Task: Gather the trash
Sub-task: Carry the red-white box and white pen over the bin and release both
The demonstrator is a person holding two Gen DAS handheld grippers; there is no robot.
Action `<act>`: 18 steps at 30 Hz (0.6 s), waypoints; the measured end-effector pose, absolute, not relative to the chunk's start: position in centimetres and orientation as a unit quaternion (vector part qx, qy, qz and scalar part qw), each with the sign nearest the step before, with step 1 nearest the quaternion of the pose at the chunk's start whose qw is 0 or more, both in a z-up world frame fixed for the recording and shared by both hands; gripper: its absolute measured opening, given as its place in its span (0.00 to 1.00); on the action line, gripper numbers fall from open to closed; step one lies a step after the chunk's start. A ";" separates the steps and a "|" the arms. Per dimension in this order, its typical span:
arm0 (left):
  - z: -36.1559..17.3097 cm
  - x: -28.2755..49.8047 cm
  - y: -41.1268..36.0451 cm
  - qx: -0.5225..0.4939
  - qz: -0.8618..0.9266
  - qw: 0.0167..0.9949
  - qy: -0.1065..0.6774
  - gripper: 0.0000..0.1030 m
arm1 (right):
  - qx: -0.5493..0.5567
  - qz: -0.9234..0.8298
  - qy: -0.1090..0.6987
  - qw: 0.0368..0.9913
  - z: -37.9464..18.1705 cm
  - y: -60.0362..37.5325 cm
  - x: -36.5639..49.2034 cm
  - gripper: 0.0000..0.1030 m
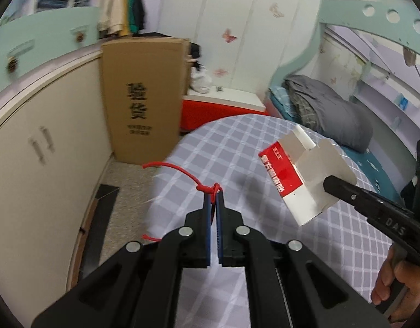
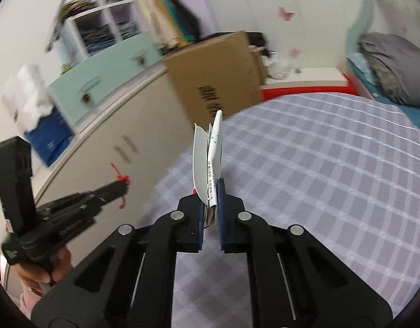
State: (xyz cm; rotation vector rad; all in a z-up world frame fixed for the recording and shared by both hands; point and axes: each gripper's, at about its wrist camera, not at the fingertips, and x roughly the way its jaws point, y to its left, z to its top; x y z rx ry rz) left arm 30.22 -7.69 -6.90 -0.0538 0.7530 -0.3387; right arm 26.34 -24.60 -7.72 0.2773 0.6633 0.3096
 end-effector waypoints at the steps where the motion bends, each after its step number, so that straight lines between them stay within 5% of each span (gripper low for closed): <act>1: -7.0 29.7 -6.3 -0.029 -0.159 0.916 0.366 0.03 | 0.131 0.158 0.323 0.924 -7.8 -23.3 26.3 0.08; 18: -17.1 24.9 16.1 -0.079 -0.026 0.884 0.460 0.03 | 0.068 0.230 0.420 0.875 -17.2 -0.4 26.4 0.08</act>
